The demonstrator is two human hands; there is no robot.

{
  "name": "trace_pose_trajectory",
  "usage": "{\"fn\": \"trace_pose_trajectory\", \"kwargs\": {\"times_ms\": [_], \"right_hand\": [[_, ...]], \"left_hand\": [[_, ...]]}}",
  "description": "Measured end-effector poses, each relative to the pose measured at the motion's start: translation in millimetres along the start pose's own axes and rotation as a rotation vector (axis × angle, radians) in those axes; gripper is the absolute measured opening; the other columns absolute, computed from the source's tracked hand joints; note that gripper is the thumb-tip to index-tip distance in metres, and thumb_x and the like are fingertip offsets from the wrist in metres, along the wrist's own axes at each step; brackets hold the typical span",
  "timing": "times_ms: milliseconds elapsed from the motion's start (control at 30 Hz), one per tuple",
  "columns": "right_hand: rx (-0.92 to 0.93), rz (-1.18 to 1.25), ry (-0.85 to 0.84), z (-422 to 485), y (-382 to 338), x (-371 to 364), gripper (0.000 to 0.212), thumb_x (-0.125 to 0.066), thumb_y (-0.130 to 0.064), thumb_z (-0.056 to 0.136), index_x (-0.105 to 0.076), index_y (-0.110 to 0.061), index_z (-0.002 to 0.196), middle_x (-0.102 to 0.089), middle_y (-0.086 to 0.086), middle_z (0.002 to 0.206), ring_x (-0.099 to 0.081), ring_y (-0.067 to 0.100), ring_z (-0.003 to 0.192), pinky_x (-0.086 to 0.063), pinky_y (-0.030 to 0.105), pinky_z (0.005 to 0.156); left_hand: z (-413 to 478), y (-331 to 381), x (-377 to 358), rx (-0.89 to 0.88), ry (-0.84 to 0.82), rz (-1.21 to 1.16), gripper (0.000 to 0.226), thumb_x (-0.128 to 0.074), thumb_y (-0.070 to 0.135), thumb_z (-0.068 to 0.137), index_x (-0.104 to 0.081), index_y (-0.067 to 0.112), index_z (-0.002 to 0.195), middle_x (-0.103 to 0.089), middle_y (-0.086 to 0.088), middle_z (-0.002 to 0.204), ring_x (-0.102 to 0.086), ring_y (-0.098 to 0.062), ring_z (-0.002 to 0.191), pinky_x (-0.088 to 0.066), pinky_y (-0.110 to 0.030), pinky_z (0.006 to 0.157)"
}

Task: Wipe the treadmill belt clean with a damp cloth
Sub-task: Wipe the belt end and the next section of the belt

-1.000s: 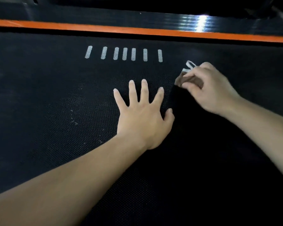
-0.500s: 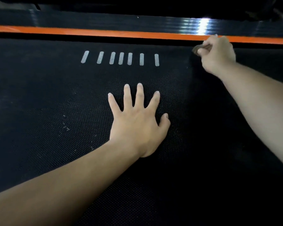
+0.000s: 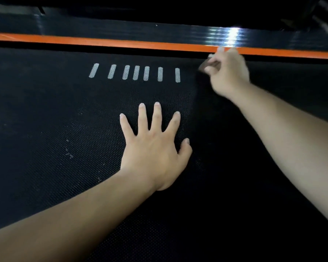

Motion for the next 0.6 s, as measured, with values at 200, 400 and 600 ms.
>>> {"fn": "trace_pose_trajectory", "kwargs": {"times_ms": [200, 400, 600], "right_hand": [[0.004, -0.038, -0.008, 8.5, 34.5, 16.7, 0.026, -0.06, -0.035, 0.092, -0.068, -0.026, 0.116, -0.057, 0.006, 0.126, -0.057, 0.03, 0.115, -0.044, 0.034, 0.095], [0.036, 0.077, -0.055, -30.0, 11.6, 10.8, 0.017, -0.065, -0.03, 0.093, -0.069, -0.025, 0.108, -0.055, 0.004, 0.118, -0.058, 0.024, 0.109, -0.048, 0.037, 0.092], [-0.097, 0.043, -0.035, -40.6, 55.0, 45.0, 0.024, -0.065, -0.032, 0.095, -0.065, -0.025, 0.117, -0.051, 0.002, 0.127, -0.058, 0.023, 0.116, -0.049, 0.04, 0.099]], "left_hand": [[0.4, -0.6, -1.9, 0.003, -0.008, -0.004, 0.075, -0.009, 0.068, 0.094, -0.005, 0.038, 0.162, 0.003, -0.009, 0.173, 0.012, -0.039, 0.157, 0.004, -0.072, 0.119], [1.2, -1.2, -1.4, 0.005, 0.0, 0.002, 0.076, -0.009, 0.068, 0.093, -0.007, 0.038, 0.163, 0.0, -0.01, 0.173, 0.009, -0.04, 0.157, 0.002, -0.073, 0.119], [1.6, -1.0, -2.9, 0.006, -0.004, 0.005, 0.076, -0.008, 0.068, 0.093, -0.008, 0.037, 0.163, 0.0, -0.01, 0.173, 0.009, -0.04, 0.157, 0.002, -0.072, 0.119]]}}
Point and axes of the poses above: each hand's wrist, its own z-axis towards the middle knuckle, its own x-axis out of the back of the hand, y = z × x, the point moved 7 cm from there along z, towards the middle knuckle
